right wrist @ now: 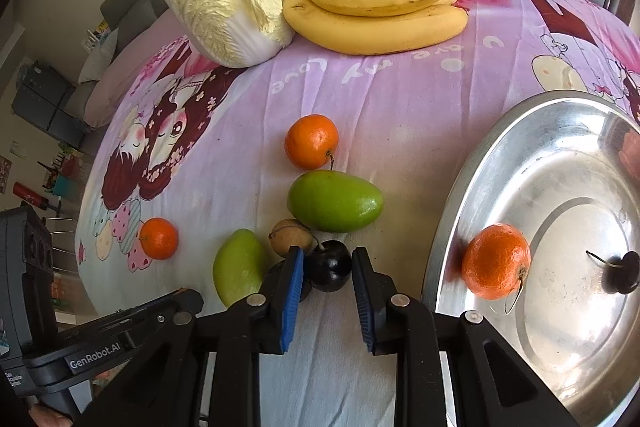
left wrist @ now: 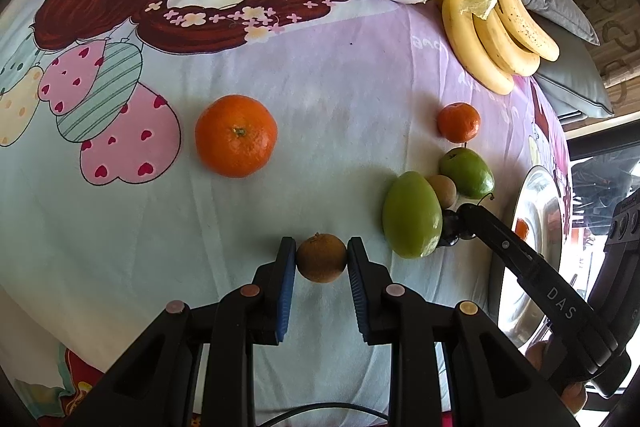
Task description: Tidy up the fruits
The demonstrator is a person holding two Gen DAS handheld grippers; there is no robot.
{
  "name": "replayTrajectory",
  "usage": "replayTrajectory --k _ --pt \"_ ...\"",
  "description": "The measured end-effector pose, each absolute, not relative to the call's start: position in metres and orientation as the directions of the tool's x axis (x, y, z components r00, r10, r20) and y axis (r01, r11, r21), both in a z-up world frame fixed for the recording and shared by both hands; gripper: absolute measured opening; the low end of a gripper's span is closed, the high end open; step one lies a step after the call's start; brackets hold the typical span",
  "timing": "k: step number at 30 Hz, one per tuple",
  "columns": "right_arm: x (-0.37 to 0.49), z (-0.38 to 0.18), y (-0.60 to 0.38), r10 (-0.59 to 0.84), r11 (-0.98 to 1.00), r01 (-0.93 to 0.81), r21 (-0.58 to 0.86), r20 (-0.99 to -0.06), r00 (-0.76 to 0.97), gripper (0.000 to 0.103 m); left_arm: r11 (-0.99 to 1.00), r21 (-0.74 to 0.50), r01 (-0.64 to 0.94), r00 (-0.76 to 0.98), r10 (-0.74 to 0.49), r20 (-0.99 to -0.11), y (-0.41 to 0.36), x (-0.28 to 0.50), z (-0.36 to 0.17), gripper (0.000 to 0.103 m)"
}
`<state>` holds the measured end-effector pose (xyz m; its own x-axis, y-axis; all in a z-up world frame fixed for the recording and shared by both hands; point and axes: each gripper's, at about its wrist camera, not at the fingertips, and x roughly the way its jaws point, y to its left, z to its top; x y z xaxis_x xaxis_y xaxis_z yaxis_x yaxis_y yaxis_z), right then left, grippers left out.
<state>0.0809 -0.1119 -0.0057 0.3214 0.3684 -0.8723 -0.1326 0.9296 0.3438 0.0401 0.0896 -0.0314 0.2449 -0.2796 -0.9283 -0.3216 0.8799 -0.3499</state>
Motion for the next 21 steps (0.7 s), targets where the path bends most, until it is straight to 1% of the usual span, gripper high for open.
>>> replayTrajectory --k 21 --pt "0.077 0.019 -0.137 0.373 0.927 -0.102 0.362 -0.849 0.373 0.027 0.901 -0.311 -0.302 0.287 -0.225 -0.931 0.082 0.058 -0.003 0.027"
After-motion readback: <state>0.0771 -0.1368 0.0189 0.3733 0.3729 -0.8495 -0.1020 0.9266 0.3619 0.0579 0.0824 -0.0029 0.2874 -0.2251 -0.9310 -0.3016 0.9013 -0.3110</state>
